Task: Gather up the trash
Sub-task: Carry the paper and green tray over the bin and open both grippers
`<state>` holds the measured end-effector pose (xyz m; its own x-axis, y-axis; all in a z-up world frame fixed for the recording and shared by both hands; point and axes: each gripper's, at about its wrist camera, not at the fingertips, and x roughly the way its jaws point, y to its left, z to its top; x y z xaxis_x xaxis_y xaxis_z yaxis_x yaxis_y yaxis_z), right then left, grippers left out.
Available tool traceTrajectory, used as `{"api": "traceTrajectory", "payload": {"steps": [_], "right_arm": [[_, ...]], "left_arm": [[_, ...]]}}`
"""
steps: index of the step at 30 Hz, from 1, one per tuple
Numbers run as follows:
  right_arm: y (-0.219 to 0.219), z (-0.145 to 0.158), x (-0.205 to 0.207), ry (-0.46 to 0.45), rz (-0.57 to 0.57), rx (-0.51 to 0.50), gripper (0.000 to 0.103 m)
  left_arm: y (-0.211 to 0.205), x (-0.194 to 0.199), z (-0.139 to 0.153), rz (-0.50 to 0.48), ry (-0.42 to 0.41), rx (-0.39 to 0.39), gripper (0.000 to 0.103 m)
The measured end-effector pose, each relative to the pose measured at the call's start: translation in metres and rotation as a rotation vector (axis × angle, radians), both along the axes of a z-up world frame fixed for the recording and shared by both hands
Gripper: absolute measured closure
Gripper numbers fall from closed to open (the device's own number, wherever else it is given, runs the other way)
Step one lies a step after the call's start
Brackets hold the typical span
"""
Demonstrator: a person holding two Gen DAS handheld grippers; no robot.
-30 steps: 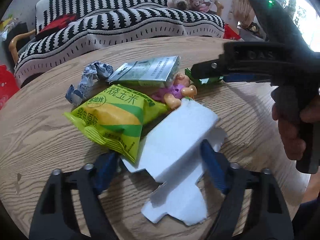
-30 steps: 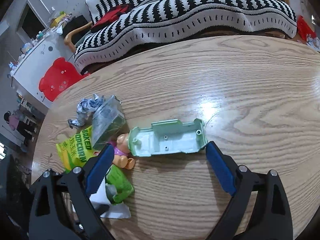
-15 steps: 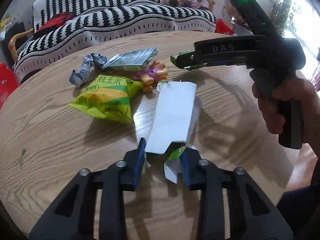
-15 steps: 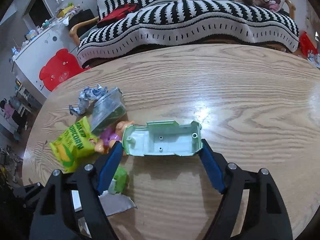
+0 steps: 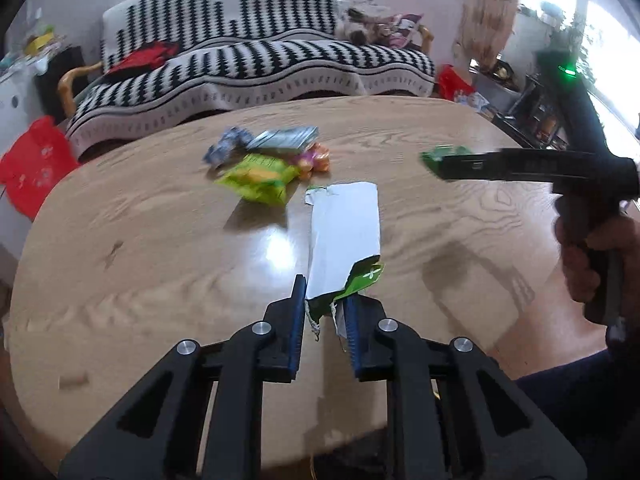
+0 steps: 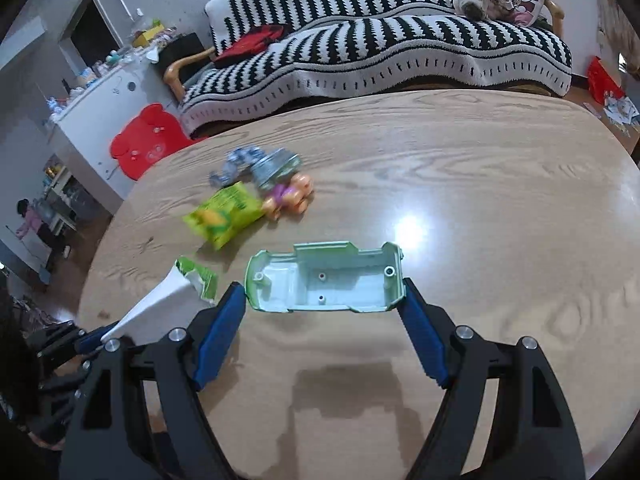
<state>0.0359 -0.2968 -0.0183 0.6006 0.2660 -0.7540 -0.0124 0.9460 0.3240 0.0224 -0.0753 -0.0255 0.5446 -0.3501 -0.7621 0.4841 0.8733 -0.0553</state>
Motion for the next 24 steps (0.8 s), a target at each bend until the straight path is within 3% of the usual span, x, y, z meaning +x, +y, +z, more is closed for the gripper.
{"api": "traceTrajectory", "payload": {"steps": [10,16,24], "right_arm": [[0.05,0.009,-0.109,-0.032,0.105,0.02,0.027],[0.086,-0.008,-0.164,-0.011,0.173,-0.016,0.027],[0.109,-0.046,-0.206,0.086,0.232,-0.019,0.027]], "left_arm": [[0.046,-0.093,-0.005,0.099,0.018,0.033,0.086],[0.056,-0.14,-0.007,0.098,0.011,0.012,0.086],[0.052,-0.179,-0.037,0.028,0.102,0.036,0.085]]}}
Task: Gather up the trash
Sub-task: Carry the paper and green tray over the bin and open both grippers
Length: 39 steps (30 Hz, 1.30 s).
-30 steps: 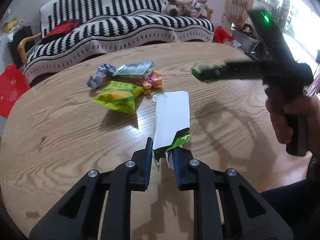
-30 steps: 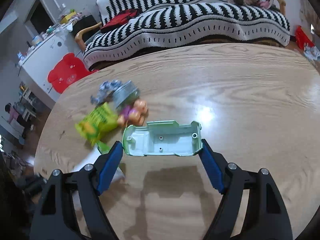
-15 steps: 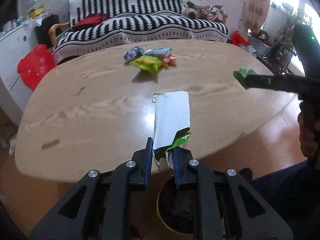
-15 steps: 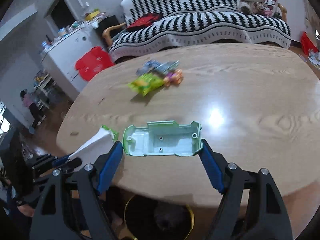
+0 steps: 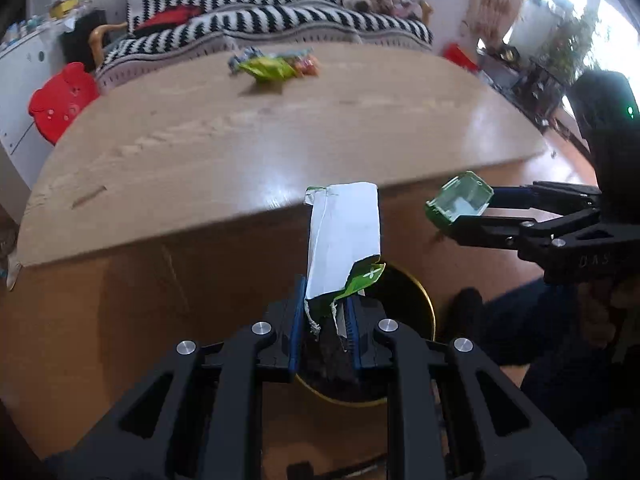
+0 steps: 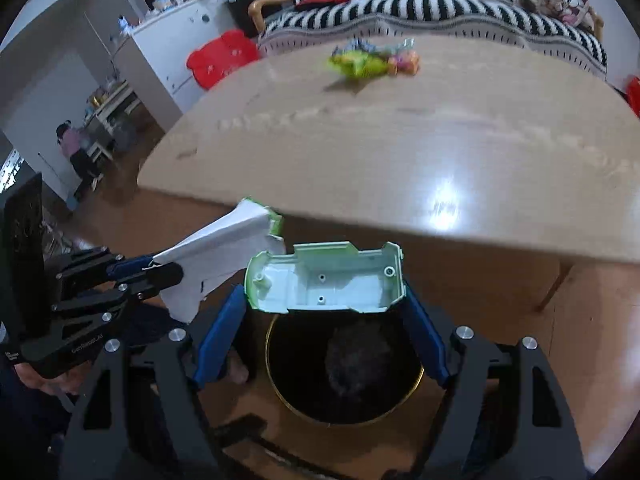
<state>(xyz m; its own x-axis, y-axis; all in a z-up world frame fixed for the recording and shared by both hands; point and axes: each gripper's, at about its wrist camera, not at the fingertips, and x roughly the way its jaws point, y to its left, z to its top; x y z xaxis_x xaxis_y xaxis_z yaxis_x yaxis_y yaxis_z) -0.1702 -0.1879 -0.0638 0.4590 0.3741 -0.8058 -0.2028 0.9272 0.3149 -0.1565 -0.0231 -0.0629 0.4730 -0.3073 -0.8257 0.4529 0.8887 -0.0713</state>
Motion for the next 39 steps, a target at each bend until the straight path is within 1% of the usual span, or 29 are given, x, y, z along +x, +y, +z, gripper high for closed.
{"api": "traceTrajectory", "payload": {"steps": [3,6,12,33,34,36,37,38,39], "right_arm": [[0.003,-0.011,-0.004,0.043,0.008,0.004,0.027],[0.005,-0.01,-0.005,0.043,0.013,0.001,0.027],[0.005,-0.01,-0.003,0.057,0.018,0.018,0.027],[0.005,-0.011,-0.002,0.067,0.021,0.016,0.027],[0.004,-0.011,-0.001,0.07,0.02,0.017,0.027],[0.003,-0.012,-0.001,0.077,0.018,0.023,0.026],[0.003,-0.012,-0.001,0.076,0.017,0.024,0.026],[0.003,-0.011,-0.001,0.074,0.016,0.024,0.024],[0.002,-0.01,-0.001,0.071,0.015,0.024,0.022]], "left_arm": [[-0.006,-0.006,-0.015,-0.031,0.057,0.011,0.085],[-0.01,-0.009,-0.022,-0.041,0.066,0.031,0.085],[-0.009,-0.002,-0.024,-0.037,0.107,0.006,0.085],[-0.016,0.001,-0.029,-0.046,0.127,0.012,0.084],[-0.016,0.001,-0.03,-0.046,0.13,0.011,0.082],[-0.016,0.002,-0.031,-0.041,0.138,0.01,0.071],[-0.016,0.003,-0.031,-0.036,0.139,0.01,0.058],[-0.016,0.003,-0.03,-0.035,0.136,0.007,0.053],[-0.016,0.002,-0.029,-0.036,0.13,0.006,0.053]]}}
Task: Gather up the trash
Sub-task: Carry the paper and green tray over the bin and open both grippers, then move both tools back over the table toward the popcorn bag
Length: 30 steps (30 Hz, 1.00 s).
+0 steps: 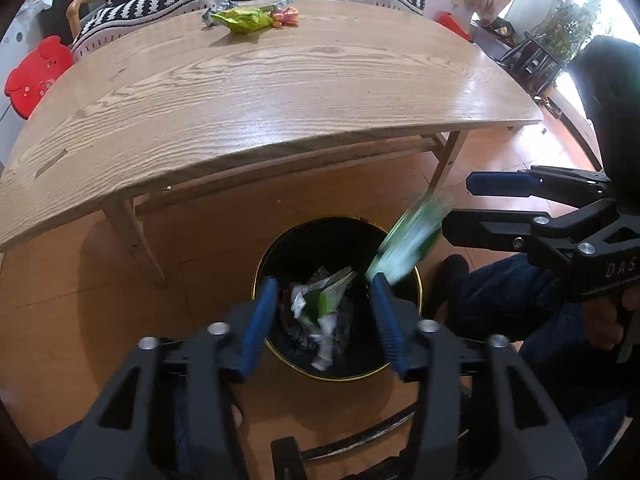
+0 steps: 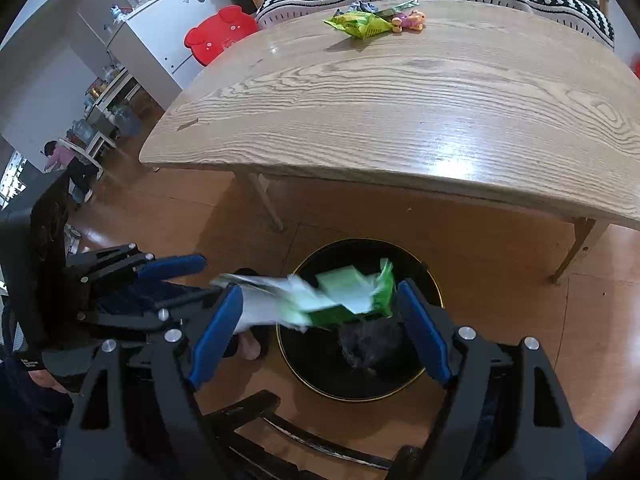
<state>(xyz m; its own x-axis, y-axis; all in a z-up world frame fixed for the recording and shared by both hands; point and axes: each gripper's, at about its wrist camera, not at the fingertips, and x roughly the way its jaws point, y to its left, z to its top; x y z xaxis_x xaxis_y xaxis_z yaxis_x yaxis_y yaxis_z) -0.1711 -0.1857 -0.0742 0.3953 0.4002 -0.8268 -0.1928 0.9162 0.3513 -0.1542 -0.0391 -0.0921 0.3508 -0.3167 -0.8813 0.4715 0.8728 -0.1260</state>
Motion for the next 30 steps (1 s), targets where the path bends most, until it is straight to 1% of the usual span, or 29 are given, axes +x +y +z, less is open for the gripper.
{"api": "traceTrajectory", "payload": {"steps": [1,2,13,15,17,20,21,24,28,30], "right_arm": [[0.0,0.0,0.0,-0.002,-0.002,0.001,0.022],[-0.001,0.001,0.0,-0.003,-0.003,0.003,0.022],[0.0,0.002,0.001,-0.007,-0.005,0.004,0.021],[0.0,0.003,0.002,-0.008,-0.006,0.005,0.021],[0.0,0.005,0.003,-0.011,-0.006,0.006,0.021],[-0.001,0.01,0.007,-0.026,-0.011,0.011,0.019],[-0.002,0.014,0.009,-0.036,-0.018,0.012,0.017],[-0.009,0.025,0.023,-0.059,-0.042,0.012,0.017],[-0.019,0.043,0.053,-0.097,-0.081,-0.005,0.016],[-0.029,0.053,0.076,-0.114,-0.112,-0.004,0.015]], "left_arm": [[0.0,0.0,0.0,-0.002,-0.002,-0.001,0.051],[-0.001,-0.001,0.0,-0.002,-0.004,0.0,0.047],[-0.001,-0.001,0.0,0.006,-0.005,0.005,0.039],[0.0,0.001,0.001,0.009,-0.01,0.001,0.035],[0.001,0.002,0.004,0.016,-0.018,-0.001,0.028],[0.005,0.009,0.012,0.046,-0.036,-0.013,0.021],[0.007,0.014,0.016,0.062,-0.045,-0.02,0.02],[0.01,0.029,0.026,0.089,-0.075,-0.013,0.014],[0.003,0.058,0.045,0.105,-0.153,0.038,0.01],[-0.004,0.079,0.055,0.106,-0.2,0.071,0.01]]}}
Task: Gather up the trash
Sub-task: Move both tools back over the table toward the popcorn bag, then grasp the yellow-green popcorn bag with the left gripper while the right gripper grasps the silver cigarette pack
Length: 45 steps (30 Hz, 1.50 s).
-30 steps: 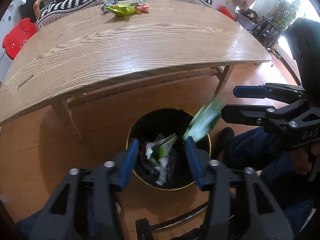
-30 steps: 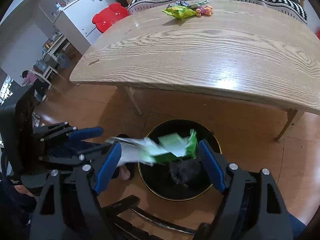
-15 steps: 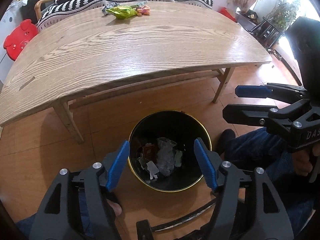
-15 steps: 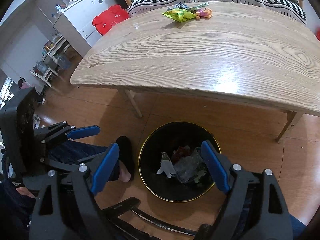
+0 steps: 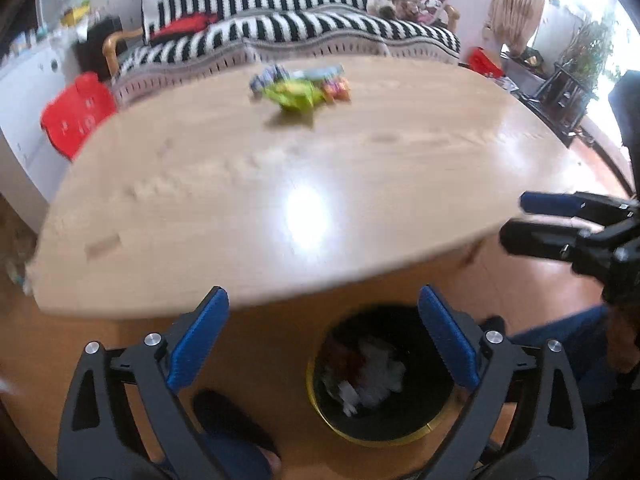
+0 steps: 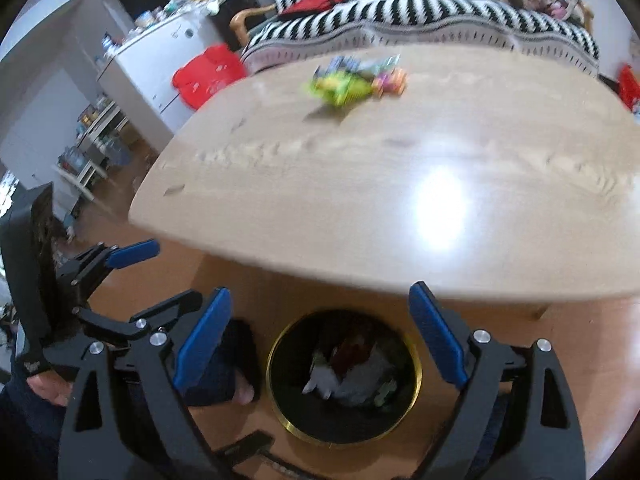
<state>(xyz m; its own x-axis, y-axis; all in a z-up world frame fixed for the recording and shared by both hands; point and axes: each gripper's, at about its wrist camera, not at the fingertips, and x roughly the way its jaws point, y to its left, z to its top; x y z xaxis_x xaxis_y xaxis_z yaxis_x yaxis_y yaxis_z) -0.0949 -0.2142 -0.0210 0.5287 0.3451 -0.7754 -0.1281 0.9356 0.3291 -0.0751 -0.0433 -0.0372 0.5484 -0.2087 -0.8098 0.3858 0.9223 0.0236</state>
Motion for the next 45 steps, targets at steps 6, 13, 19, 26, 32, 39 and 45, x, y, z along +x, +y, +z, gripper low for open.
{"api": "traceTrajectory", "payload": {"steps": [6,13,19,26,32,39,45], "right_arm": [[-0.03,0.017,0.083,-0.015,-0.079,0.02,0.015],[-0.047,0.015,0.195,0.016,-0.085,-0.022,0.012],[-0.036,-0.006,0.29,0.053,-0.018,-0.085,0.012],[-0.01,-0.039,0.355,0.099,0.052,-0.172,0.012],[0.01,-0.065,0.381,0.152,0.082,-0.18,0.012],[0.021,-0.077,0.382,0.158,0.122,-0.154,0.044],[0.016,-0.066,0.365,0.113,0.112,-0.105,0.047]], "left_arm": [[-0.019,0.084,0.012,0.034,-0.067,0.002,0.009],[-0.048,0.182,-0.004,0.034,-0.083,-0.029,0.009],[-0.066,0.244,-0.031,-0.012,-0.069,0.024,0.009],[-0.068,0.281,-0.052,-0.088,-0.016,-0.019,0.01],[-0.074,0.295,-0.057,-0.131,-0.013,-0.073,0.011],[-0.06,0.298,-0.064,-0.126,0.029,-0.136,0.04],[-0.052,0.287,-0.056,-0.099,0.01,-0.124,0.044]]}}
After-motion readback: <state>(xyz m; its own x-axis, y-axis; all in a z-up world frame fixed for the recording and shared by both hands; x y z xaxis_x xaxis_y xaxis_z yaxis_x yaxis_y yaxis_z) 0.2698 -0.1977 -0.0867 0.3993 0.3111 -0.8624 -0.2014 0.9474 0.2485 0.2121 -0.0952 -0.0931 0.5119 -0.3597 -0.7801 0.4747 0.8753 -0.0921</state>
